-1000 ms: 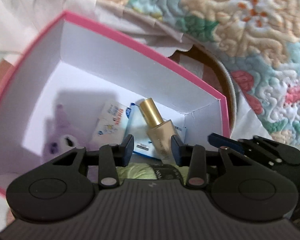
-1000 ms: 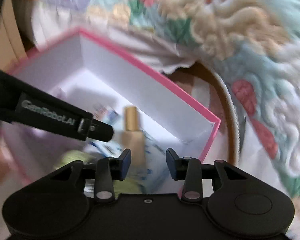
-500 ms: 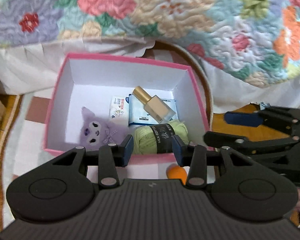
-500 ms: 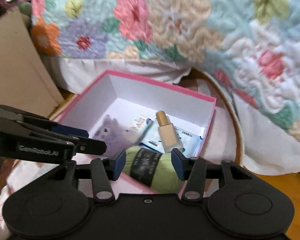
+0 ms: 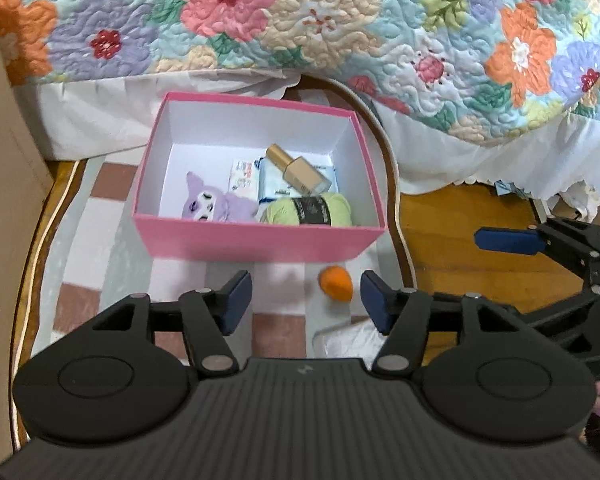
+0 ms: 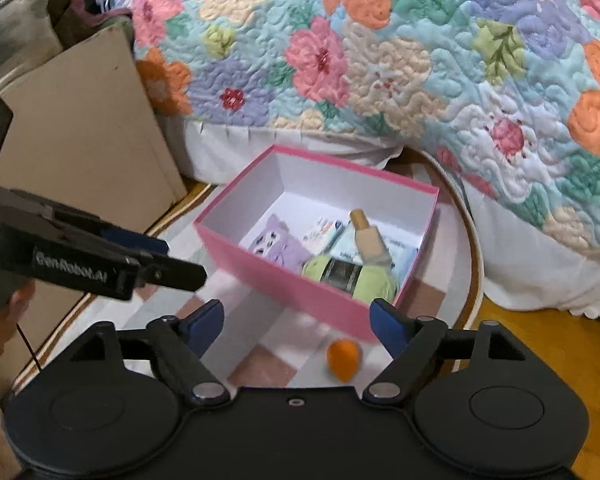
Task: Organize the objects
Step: 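Move the right tool to the clear plastic case of white ties and grasp it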
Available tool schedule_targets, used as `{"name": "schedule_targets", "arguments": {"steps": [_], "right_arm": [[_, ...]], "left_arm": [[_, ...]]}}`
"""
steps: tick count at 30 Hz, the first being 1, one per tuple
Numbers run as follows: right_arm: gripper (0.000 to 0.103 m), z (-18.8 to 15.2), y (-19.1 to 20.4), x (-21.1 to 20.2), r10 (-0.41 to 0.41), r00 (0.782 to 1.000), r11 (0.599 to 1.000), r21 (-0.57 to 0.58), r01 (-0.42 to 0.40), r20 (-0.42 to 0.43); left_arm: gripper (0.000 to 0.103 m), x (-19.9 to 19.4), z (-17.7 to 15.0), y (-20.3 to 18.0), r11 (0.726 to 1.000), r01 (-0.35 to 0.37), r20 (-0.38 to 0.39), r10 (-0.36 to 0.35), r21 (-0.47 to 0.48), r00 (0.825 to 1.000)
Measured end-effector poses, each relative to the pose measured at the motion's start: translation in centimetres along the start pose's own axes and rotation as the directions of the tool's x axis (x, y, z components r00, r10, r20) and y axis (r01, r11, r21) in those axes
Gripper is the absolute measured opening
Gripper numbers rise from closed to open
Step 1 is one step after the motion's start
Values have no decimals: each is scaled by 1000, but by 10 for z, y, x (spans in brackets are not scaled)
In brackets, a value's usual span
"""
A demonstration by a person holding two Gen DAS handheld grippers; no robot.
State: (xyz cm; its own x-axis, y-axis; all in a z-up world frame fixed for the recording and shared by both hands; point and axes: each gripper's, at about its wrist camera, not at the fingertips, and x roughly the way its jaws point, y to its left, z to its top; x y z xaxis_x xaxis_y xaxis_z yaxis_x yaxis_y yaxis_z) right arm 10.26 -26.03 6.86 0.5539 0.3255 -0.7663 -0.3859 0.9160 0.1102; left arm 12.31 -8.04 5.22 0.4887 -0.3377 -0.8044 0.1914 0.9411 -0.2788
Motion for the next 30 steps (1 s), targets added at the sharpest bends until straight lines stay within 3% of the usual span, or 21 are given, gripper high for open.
{"name": "schedule_targets", "arguments": {"steps": [13,16,22,30], "right_arm": [[92,-43,33,-23,16,999,999,-47,-18,-48],[92,-59,32,-11,24,997,999,-19,-25,-70],[92,-90,31,22,-56,987,998,10,58,-151],[92,-123,27,57,-48,992,999,-2,48,-119]], "left_arm": [[75,10,-40,-1,998,-65,-79,64,-17,995],[76,21,-50,0,997,-73,-104,72,-9,992],[79,46,-66,6,997,-80,-131,80,2,988],[84,78,-88,-2,998,-53,-122,58,40,991]]}}
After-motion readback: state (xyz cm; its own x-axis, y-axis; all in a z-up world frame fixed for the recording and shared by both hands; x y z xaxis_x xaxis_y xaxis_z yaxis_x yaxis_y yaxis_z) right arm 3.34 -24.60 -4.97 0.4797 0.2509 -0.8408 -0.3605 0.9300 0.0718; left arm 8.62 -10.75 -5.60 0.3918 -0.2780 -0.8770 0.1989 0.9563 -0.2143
